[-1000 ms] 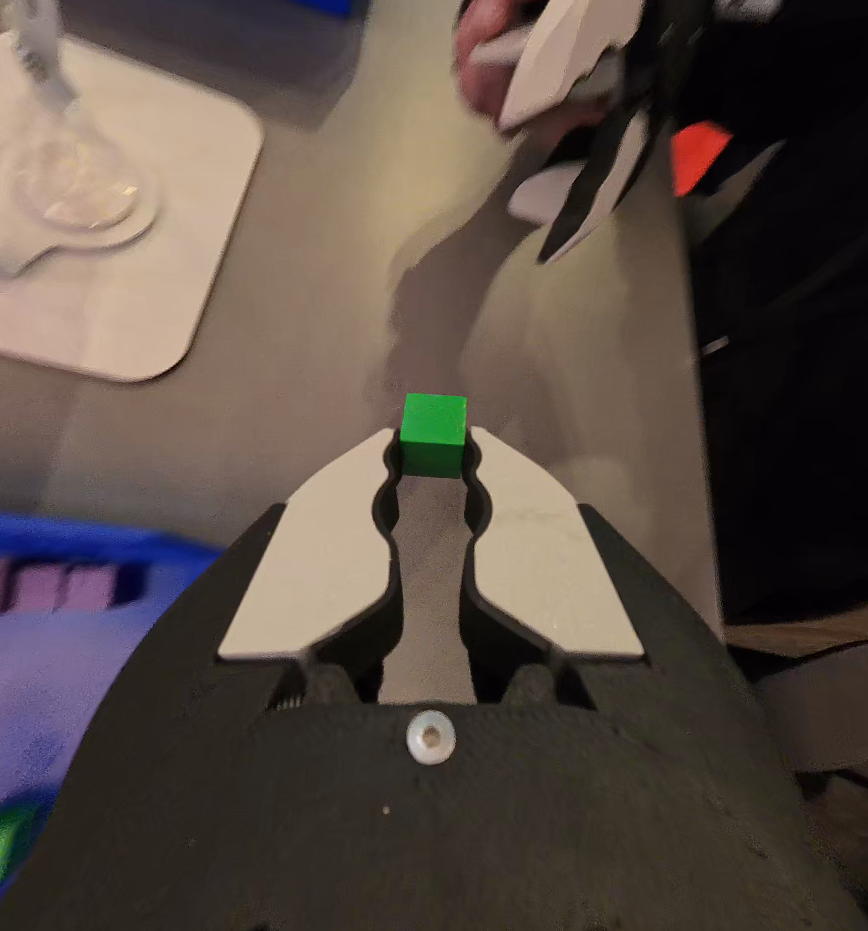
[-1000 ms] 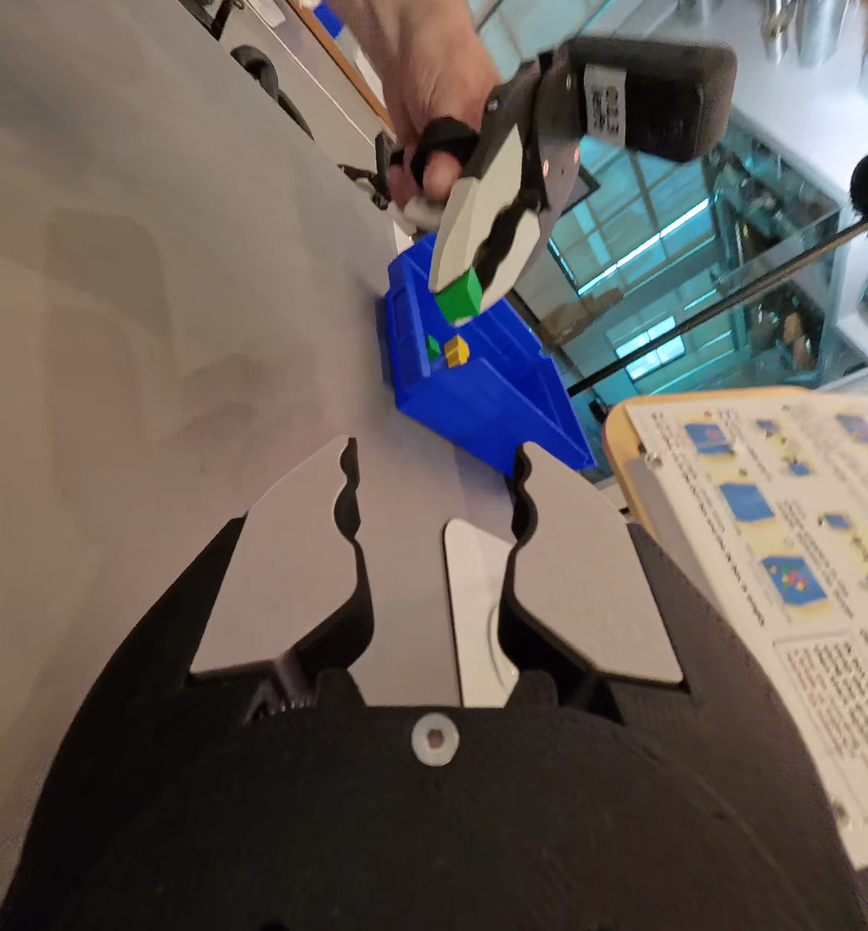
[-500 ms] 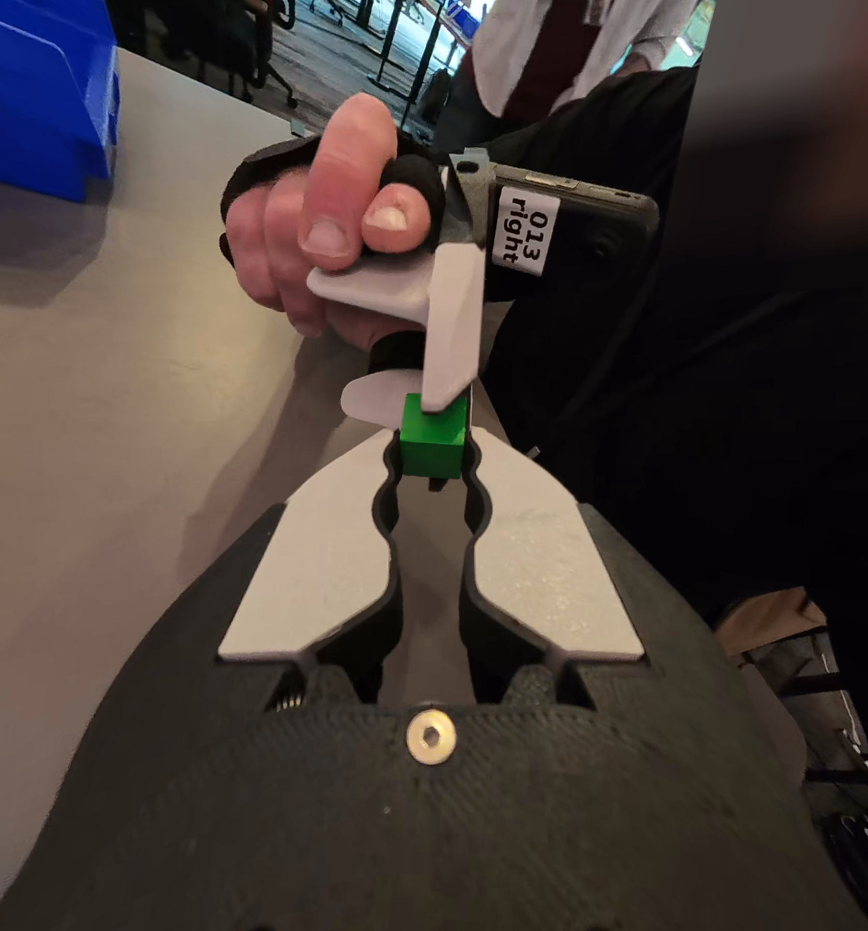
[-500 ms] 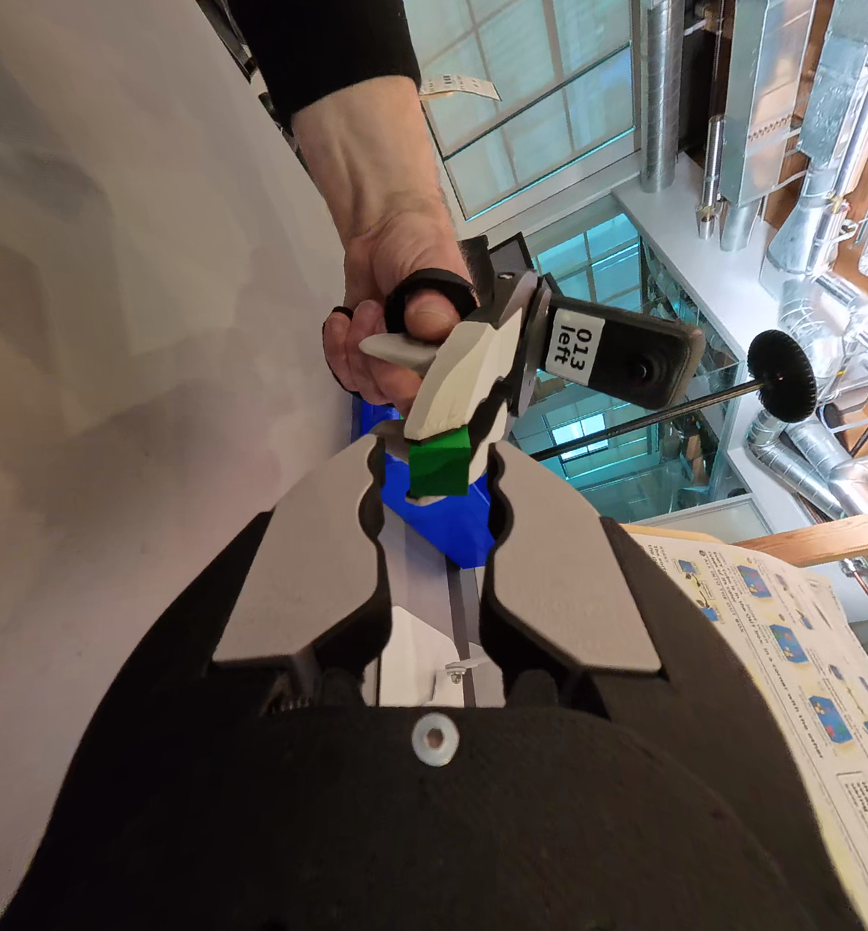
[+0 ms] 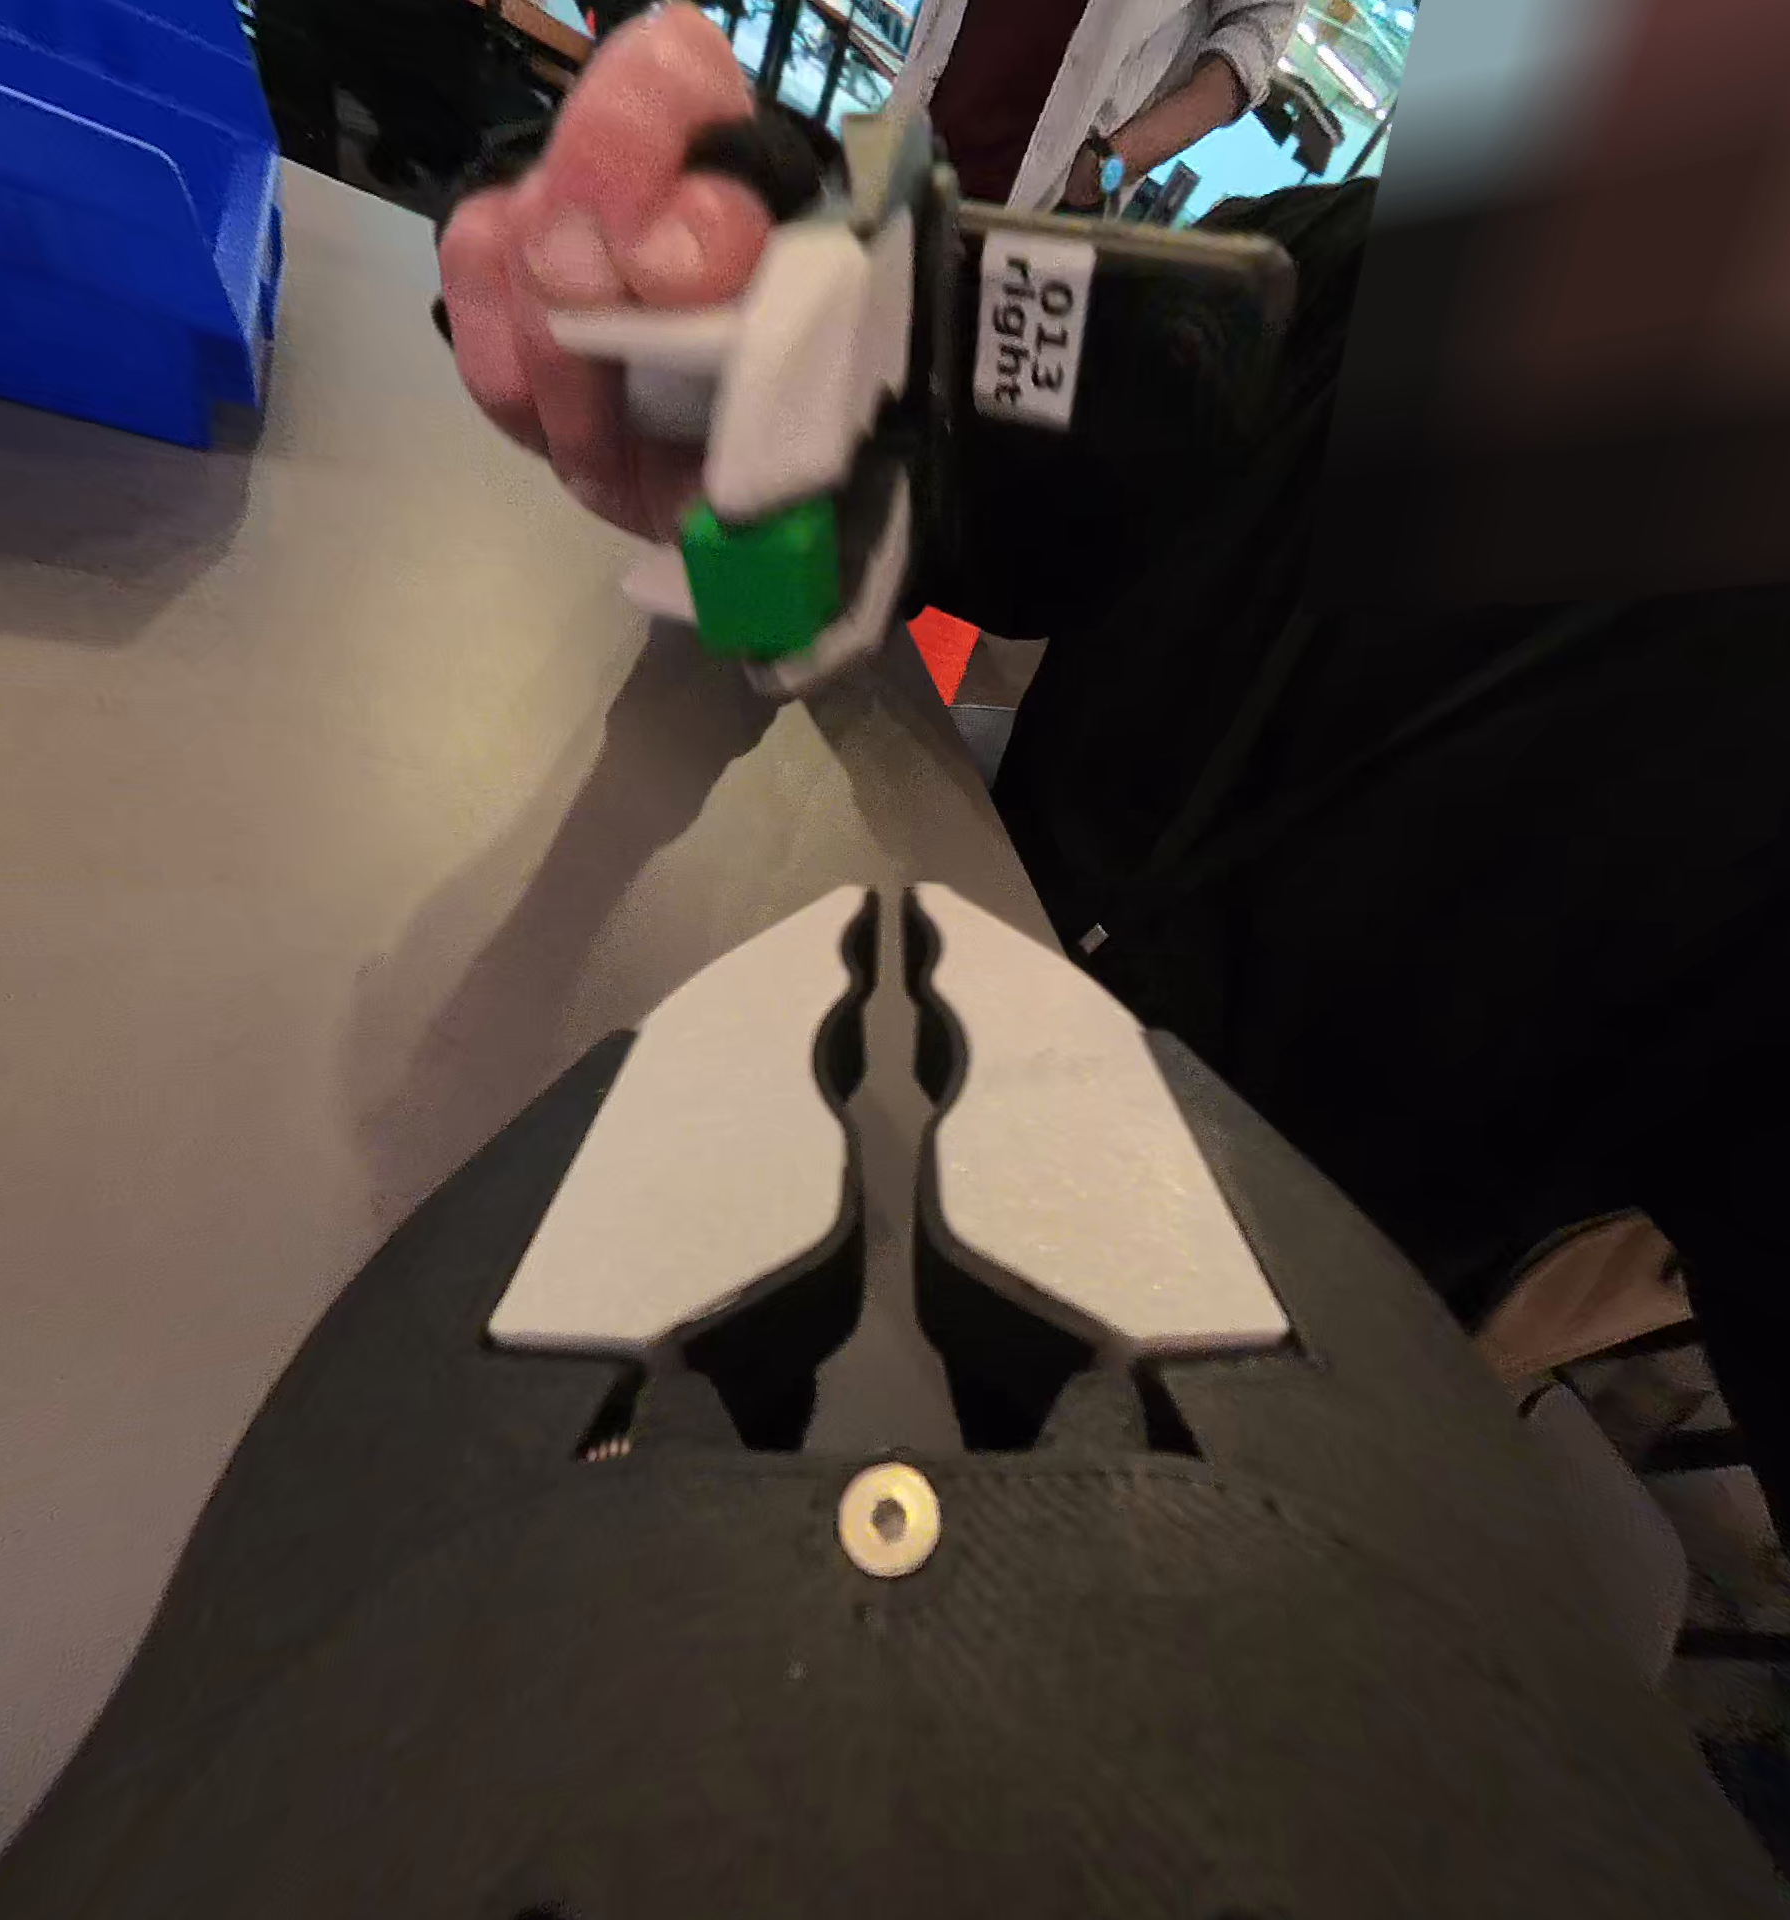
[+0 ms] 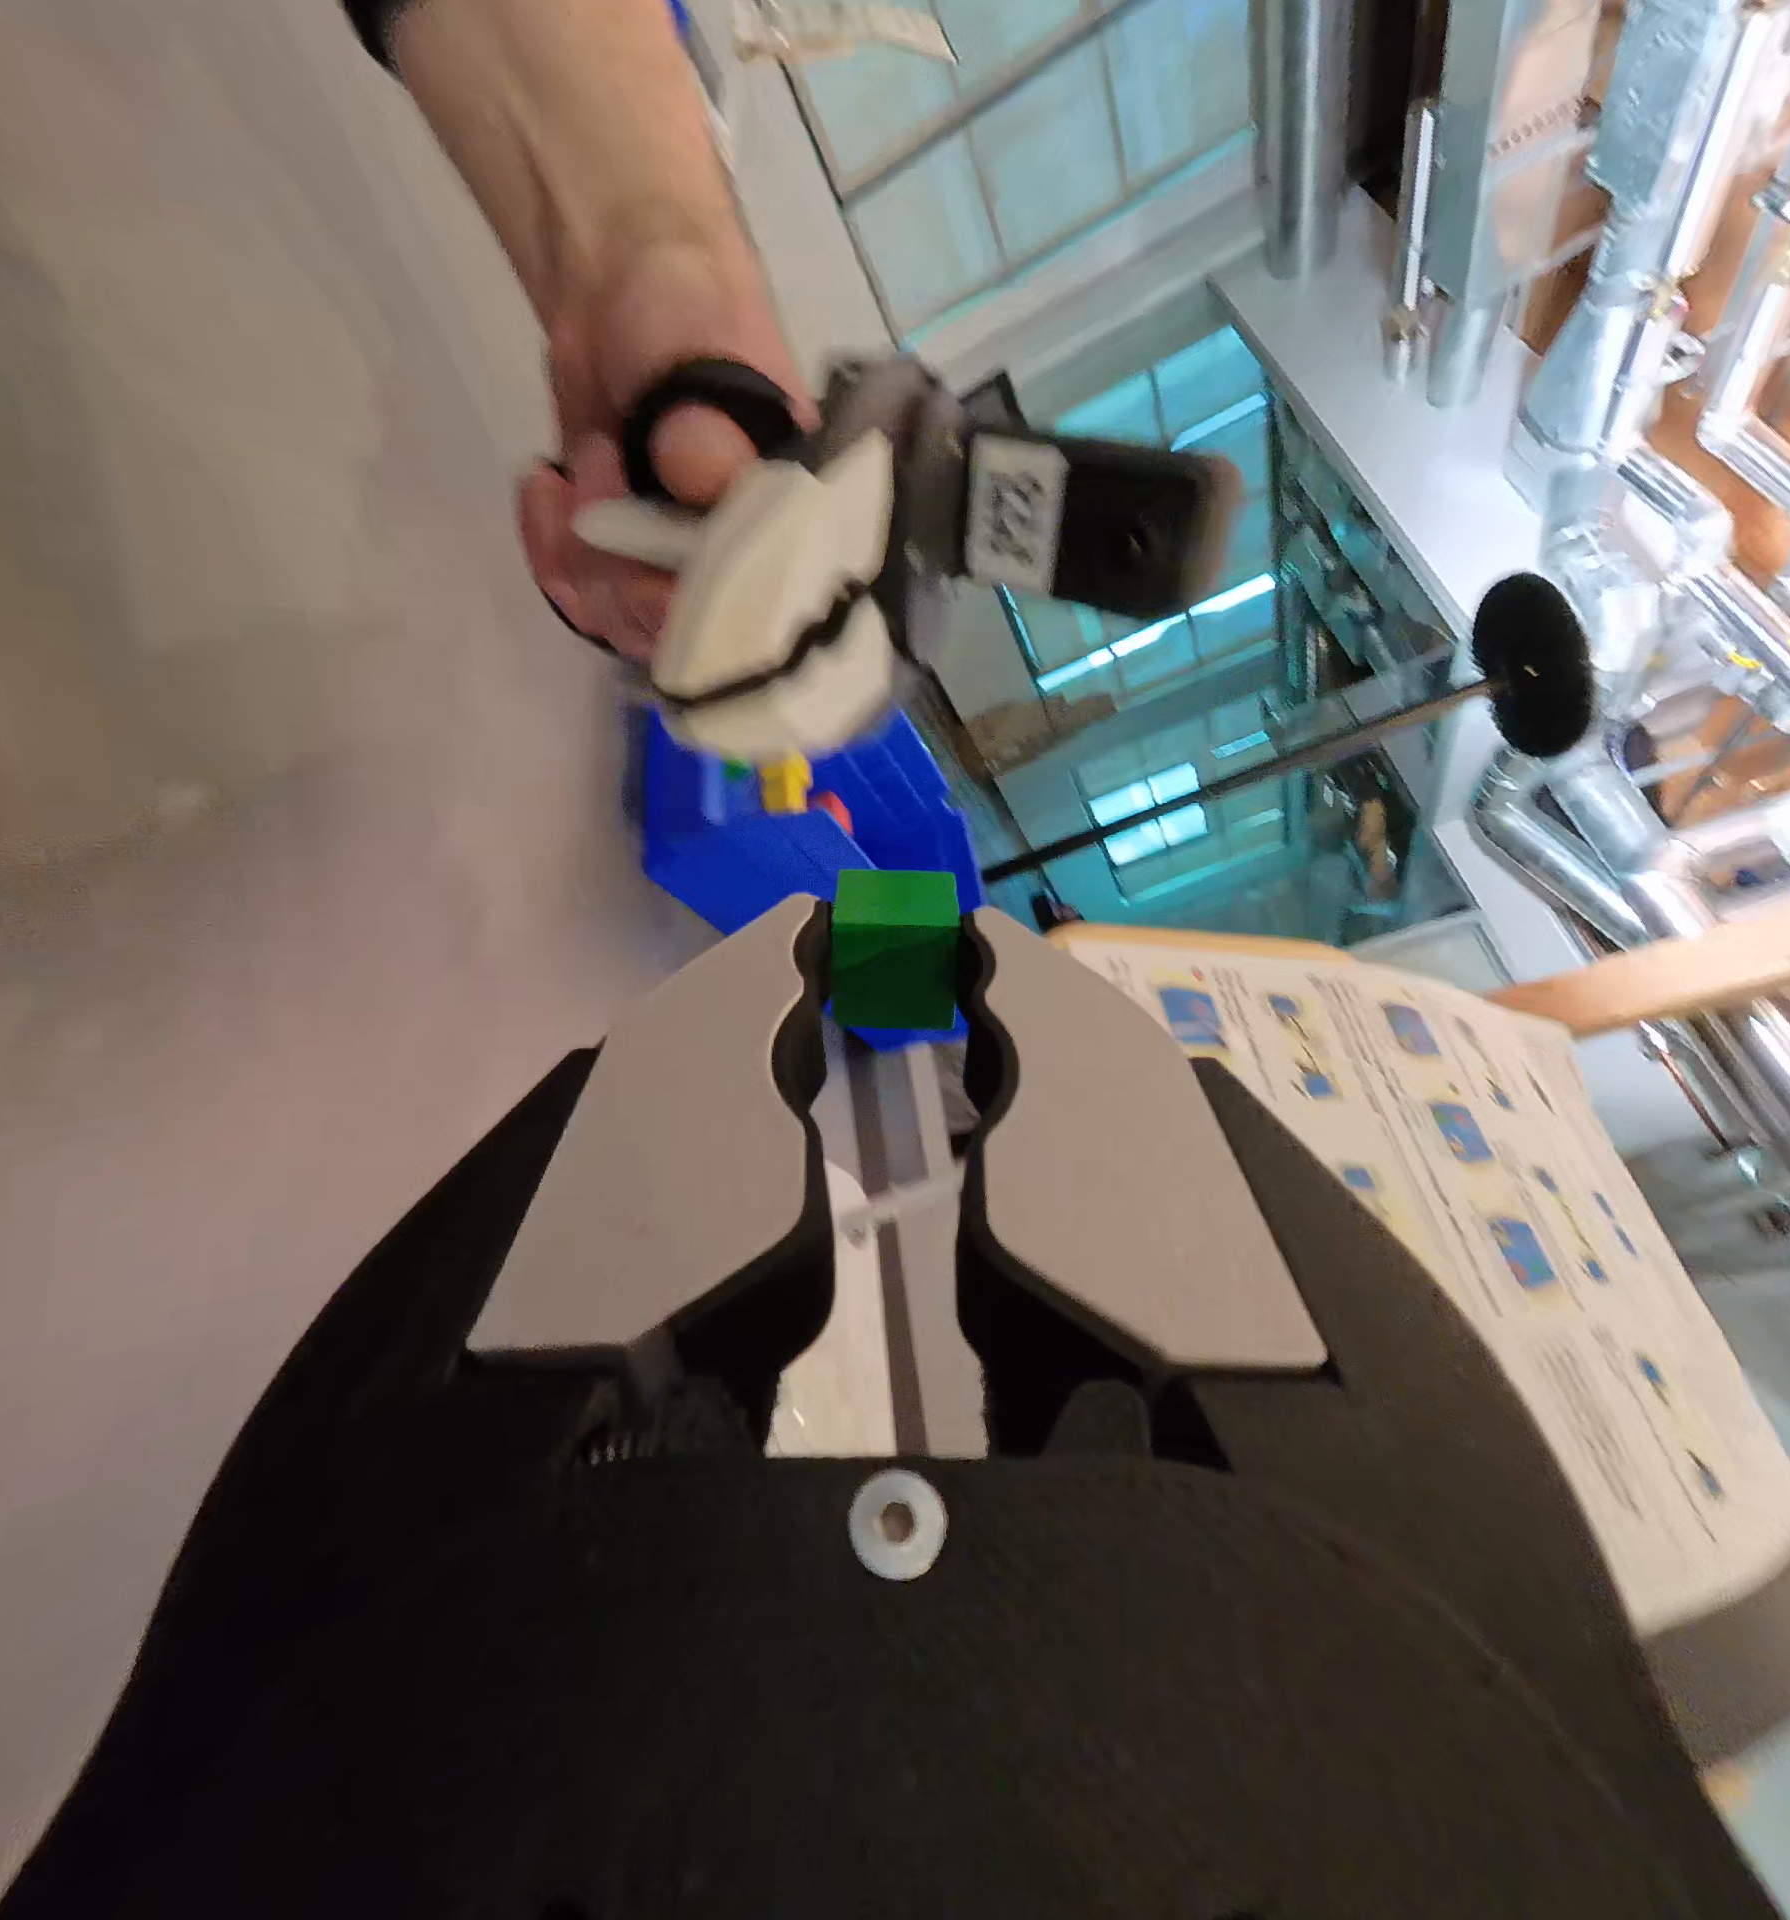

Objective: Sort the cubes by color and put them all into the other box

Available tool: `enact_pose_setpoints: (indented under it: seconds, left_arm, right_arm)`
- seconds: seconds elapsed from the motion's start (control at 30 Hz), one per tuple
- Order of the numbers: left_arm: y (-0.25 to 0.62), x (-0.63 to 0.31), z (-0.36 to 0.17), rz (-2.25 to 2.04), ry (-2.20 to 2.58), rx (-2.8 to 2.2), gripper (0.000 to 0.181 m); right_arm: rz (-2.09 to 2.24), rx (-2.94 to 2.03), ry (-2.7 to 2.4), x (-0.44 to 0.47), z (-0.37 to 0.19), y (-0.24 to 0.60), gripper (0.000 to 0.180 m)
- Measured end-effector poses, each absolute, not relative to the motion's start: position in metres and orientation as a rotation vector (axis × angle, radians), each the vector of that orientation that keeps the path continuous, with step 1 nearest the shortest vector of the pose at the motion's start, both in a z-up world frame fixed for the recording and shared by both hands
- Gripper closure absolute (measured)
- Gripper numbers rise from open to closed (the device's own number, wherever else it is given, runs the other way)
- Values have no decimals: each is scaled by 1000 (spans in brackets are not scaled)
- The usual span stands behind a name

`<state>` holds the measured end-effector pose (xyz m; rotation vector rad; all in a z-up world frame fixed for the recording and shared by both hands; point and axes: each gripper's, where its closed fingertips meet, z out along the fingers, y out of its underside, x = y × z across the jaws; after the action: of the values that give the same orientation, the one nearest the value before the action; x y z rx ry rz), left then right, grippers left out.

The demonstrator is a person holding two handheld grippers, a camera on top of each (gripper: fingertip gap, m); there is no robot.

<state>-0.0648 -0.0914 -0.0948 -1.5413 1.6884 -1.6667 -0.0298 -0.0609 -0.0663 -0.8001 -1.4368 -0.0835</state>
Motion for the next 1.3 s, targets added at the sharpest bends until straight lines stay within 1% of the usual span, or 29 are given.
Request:
enact_pose_setpoints:
  seconds: [0.03, 0.17, 0.27, 0.47, 0.6, 0.67, 0.8, 0.83, 0.87, 1.2, 1.3]
  left_arm:
    - [-90, -68, -94, -1655, 1672, -1539, 181]
    - [-86, -83, -98, -1582, 1660, -1573, 181]
    - [-86, -91, -100, -1540, 1663, -1600, 181]
    - [-84, -101, -108, -1486, 1660, -1654, 181]
    - [-79, -108, -112, -1460, 1639, -1690, 181]
    - [-76, -113, -115, -1440, 1633, -1711, 181]
    - [-70, -120, -118, -1414, 1611, -1736, 181]
    - [-69, -122, -119, -1404, 1610, -1741, 181]
    - [-68, -123, -119, -1402, 1607, -1746, 181]
    - [-56, -137, -122, -1324, 1562, -1784, 181]
    - [-37, -144, -126, -1189, 1493, -1847, 181]
  right_arm:
    - [-116, -819, -1409, -15, -60, -52, 157]
    - [-260, -954, -1269, 65, -36, -6, 157]
    - [-381, -1091, -1153, 139, -29, 31, 157]
    - [-512, -1360, -958, 267, -45, 90, 157]
    - [-529, -1598, -843, 327, -79, 120, 157]
    - [-541, -1711, -790, 348, -95, 129, 134]
    - [-520, -1748, -762, 354, -101, 132, 131]
    - [-531, -1751, -754, 354, -100, 133, 124]
    - [-527, -1766, -752, 354, -100, 133, 121]
    - [-508, -1669, -796, 326, -83, 122, 130]
    - [-502, -1655, -817, 319, -81, 119, 131]
